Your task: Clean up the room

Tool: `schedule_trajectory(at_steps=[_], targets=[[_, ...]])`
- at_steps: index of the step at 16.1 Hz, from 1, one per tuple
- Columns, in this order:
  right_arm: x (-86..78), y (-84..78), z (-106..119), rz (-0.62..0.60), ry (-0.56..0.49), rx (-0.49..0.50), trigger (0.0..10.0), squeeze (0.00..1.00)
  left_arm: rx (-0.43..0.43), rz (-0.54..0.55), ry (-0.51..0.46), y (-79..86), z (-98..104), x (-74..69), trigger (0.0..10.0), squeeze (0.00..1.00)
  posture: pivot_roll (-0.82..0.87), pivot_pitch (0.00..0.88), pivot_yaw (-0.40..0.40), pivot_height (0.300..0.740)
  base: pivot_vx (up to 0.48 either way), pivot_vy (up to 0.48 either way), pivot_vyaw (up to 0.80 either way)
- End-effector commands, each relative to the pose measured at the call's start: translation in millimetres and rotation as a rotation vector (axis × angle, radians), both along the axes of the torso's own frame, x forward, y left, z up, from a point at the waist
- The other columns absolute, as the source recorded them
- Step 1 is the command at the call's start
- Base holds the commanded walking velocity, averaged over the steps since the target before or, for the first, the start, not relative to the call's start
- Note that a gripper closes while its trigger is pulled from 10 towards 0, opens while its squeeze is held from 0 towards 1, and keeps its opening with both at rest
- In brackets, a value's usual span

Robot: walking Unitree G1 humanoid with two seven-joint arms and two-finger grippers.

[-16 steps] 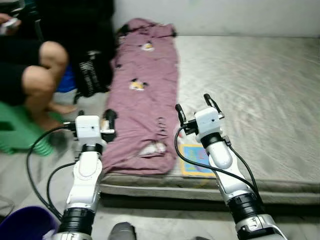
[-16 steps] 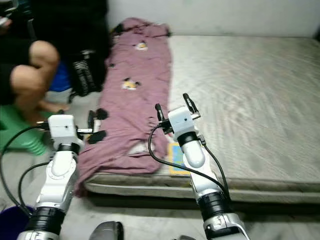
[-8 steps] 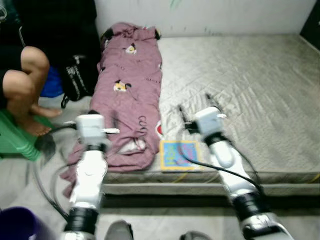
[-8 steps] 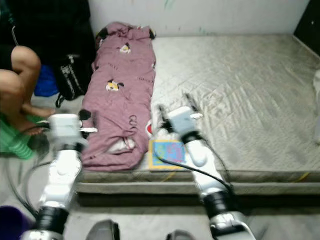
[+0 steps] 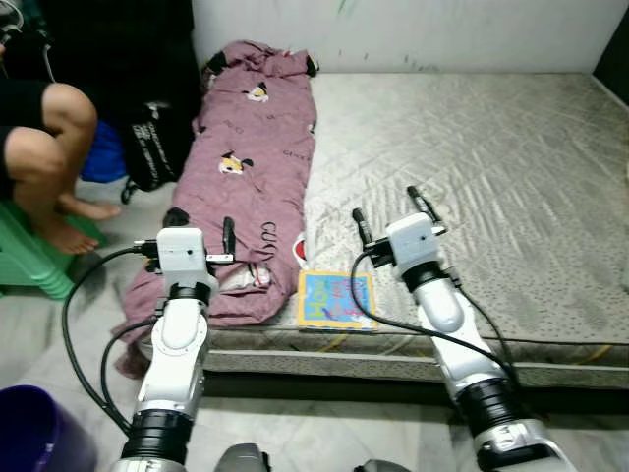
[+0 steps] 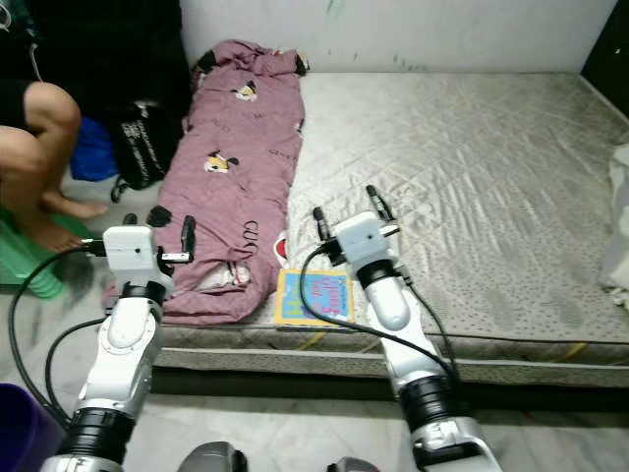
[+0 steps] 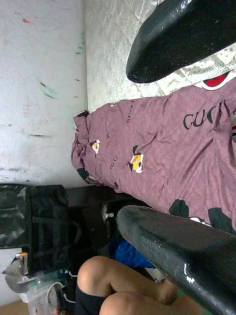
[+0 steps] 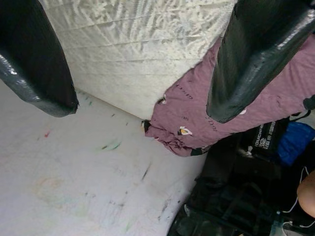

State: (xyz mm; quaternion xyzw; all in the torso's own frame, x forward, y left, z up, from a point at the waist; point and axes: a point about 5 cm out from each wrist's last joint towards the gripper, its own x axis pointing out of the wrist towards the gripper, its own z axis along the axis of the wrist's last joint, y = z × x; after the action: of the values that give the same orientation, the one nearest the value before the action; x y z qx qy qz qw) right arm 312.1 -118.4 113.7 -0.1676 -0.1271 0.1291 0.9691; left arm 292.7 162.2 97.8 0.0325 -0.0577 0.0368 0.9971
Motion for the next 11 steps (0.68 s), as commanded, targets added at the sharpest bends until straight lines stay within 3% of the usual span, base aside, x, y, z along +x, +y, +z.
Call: schedule_trajectory(at_steps=[1,11], targets=[[1.3,4.4,4.2,0.016,-0.020,-0.001,10.0,0.00,0.006,-0.005,-0.020,3.0,3.8,-0.1,10.0,0.00,0.05,0.000,0.018,0.740,0.311,0.000,0.00],[0.4,1.7,3.1,0.014,-0.021,-0.008,10.0,0.00,0.000,-0.021,-0.022,1.7,2.7,-1.0,10.0,0.00,0.04,0.000,0.019,0.740,0.369,0.000,0.00]])
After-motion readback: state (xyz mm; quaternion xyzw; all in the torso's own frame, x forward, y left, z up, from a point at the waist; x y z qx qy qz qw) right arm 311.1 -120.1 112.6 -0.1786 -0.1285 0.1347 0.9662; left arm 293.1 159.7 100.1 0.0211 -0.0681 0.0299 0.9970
